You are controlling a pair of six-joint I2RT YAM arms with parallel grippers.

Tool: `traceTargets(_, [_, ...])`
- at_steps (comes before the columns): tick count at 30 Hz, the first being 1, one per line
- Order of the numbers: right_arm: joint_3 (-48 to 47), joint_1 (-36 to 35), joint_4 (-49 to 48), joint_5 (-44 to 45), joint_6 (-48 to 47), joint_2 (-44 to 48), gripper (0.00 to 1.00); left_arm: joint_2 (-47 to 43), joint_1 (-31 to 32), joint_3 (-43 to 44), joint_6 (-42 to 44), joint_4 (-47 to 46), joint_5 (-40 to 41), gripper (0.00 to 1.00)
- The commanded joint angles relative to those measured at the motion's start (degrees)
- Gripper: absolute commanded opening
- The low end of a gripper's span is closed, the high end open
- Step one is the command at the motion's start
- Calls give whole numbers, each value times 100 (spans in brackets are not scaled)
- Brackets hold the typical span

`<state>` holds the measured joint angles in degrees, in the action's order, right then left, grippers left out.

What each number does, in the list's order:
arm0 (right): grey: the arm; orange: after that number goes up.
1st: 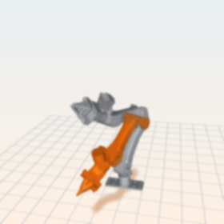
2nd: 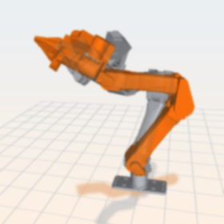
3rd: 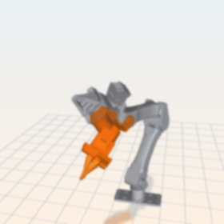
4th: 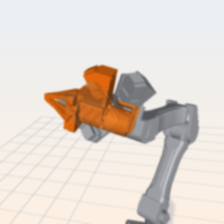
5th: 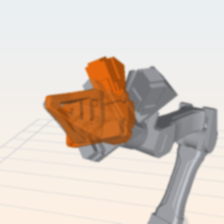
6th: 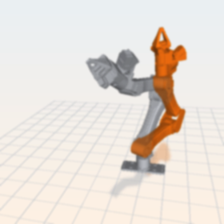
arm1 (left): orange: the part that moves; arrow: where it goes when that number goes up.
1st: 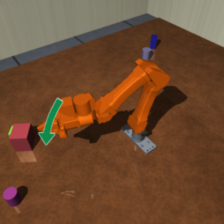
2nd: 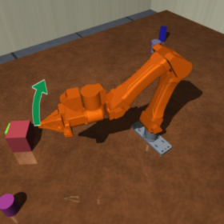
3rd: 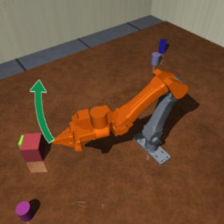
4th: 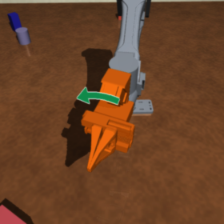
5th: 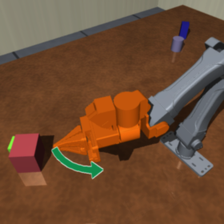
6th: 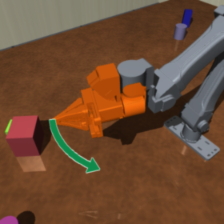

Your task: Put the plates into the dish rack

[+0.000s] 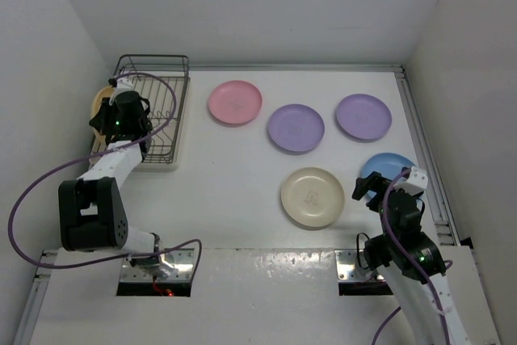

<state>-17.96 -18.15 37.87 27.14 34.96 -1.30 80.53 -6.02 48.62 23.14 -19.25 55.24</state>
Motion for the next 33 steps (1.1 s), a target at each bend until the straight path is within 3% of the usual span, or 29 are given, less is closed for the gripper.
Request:
traceTargets(1, [-50, -13, -174, 126, -95, -151, 99, 173, -83, -11, -318, 702, -22, 0])
traceTargets(8, [-41, -22, -174, 108, -68, -151, 99, 226, -189, 42, -424, 931, -128, 0])
traceTargets(15, [-32, -13, -183, 160, -77, -37, 99, 85, -294, 147, -476, 1142, -295, 10])
traceTargets(33, [-6, -13, -166, 249, -59, 95, 99, -28, -294, 341, -529, 1371, -400, 10])
